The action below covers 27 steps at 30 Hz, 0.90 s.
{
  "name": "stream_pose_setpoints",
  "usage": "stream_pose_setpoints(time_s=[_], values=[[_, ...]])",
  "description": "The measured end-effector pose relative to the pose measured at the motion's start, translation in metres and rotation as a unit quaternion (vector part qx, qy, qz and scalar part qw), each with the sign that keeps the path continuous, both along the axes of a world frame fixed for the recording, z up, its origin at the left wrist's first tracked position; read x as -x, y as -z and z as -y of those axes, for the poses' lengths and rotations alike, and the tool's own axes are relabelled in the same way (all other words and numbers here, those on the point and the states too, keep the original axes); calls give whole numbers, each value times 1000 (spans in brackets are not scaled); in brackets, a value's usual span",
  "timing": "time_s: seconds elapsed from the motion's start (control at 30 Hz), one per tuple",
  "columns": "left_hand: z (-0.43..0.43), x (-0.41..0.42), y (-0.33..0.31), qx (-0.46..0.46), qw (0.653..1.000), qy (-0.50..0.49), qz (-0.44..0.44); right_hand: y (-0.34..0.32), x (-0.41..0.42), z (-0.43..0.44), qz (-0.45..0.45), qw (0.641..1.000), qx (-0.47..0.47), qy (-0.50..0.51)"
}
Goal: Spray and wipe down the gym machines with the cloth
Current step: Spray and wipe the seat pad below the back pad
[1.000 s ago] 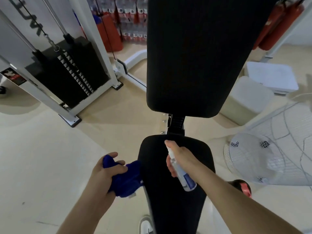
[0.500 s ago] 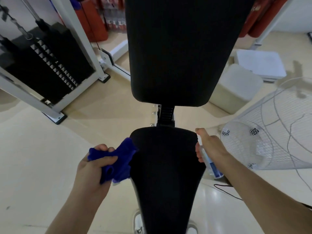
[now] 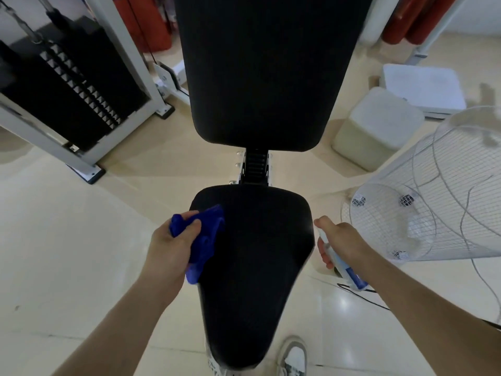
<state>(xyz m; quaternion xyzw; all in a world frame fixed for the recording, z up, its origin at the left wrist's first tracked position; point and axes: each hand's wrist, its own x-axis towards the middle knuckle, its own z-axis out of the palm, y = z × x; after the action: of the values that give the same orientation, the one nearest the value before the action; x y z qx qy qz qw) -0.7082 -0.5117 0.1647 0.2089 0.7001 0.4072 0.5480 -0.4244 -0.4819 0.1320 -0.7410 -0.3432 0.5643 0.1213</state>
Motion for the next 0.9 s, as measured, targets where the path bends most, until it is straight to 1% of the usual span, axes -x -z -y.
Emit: stream_pose_setpoints(time_s=[0.07, 0.17, 0.27, 0.37, 0.57, 0.7, 0.8, 0.9], values=[[10, -6, 3, 15, 999, 27, -30, -2, -1, 8, -33, 999, 11, -27], [27, -11, 2, 20, 998, 24, -45, -7, 6, 22, -53, 987, 39, -147], [41, -9, -3, 15, 999, -27, -35, -8, 16, 35, -32, 961, 48, -269], [62, -3, -10, 17, 996, -86, -11, -12, 26, 52, -32, 932, 42, -359], [106, -8, -20, 29, 990, -139, 5, -26, 41, 89, -93, 916, 33, -389], [126, -20, -34, 12, 980, -189, 62, -34, 50, 115, -66, 910, 10, -409], [136, -24, -44, 0, 965, -241, 107, -40, 51, 128, -79, 934, 10, -348], [151, -23, -51, -17, 938, -311, 153, -47, 55, 138, -99, 947, 20, -305]])
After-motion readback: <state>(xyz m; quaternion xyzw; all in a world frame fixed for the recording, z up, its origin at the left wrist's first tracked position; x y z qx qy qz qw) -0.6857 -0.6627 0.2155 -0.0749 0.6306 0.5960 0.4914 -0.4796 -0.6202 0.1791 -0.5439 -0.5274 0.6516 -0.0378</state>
